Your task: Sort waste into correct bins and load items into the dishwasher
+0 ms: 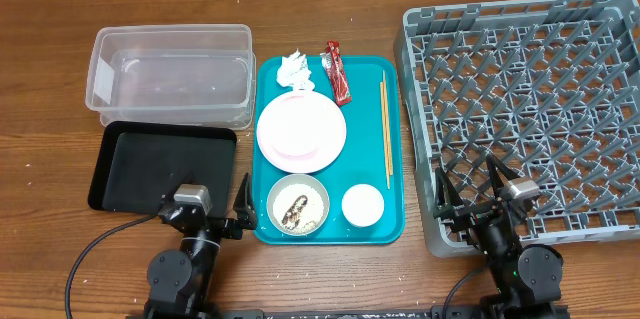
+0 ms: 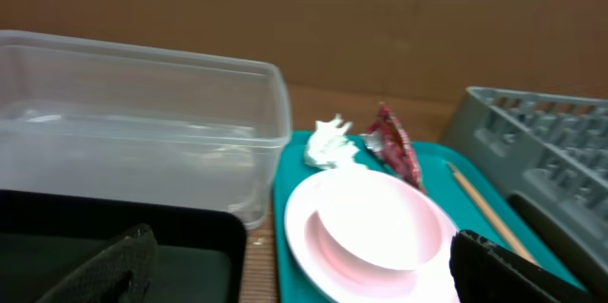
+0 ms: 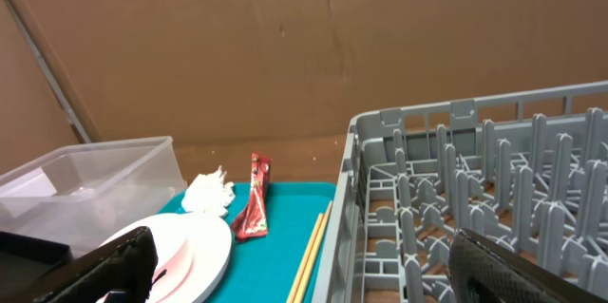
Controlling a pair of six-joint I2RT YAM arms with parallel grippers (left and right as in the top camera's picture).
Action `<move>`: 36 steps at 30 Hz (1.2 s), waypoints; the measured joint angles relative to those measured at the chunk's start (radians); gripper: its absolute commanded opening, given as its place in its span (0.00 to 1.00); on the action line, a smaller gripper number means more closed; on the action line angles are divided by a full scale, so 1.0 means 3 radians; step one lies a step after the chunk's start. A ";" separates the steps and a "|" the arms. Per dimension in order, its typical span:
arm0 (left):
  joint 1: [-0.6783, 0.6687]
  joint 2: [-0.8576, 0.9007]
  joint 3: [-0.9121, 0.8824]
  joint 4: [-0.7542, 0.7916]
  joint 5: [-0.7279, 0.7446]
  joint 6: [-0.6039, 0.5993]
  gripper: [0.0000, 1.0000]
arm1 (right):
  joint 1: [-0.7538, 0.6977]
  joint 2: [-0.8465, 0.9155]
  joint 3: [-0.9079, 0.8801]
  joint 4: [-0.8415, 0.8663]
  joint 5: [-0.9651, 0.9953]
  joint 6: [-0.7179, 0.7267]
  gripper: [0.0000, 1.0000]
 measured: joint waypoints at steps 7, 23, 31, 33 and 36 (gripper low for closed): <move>0.0000 0.0000 0.0000 -0.0013 0.0579 -0.0590 1.00 | 0.0000 0.0005 0.0000 -0.0104 -0.0374 0.0057 1.00; -0.0001 0.1025 0.1865 -0.1027 0.0999 -0.0764 1.00 | 0.0000 0.1048 0.2088 -0.1986 -0.0735 0.0540 1.00; 0.0000 0.3148 0.3993 -0.2932 0.1044 -0.0654 1.00 | 0.0000 0.2609 0.3580 -0.3293 -0.0748 0.0266 1.00; 0.0000 0.3432 0.4222 -0.3105 0.1179 -0.0657 1.00 | 0.0000 0.2794 0.3717 -0.3423 -0.0702 0.0249 1.00; -0.0020 0.3805 0.4358 -0.3126 0.1601 -0.0612 0.93 | 0.0000 0.2942 0.3755 -0.3449 -0.0680 0.0249 1.00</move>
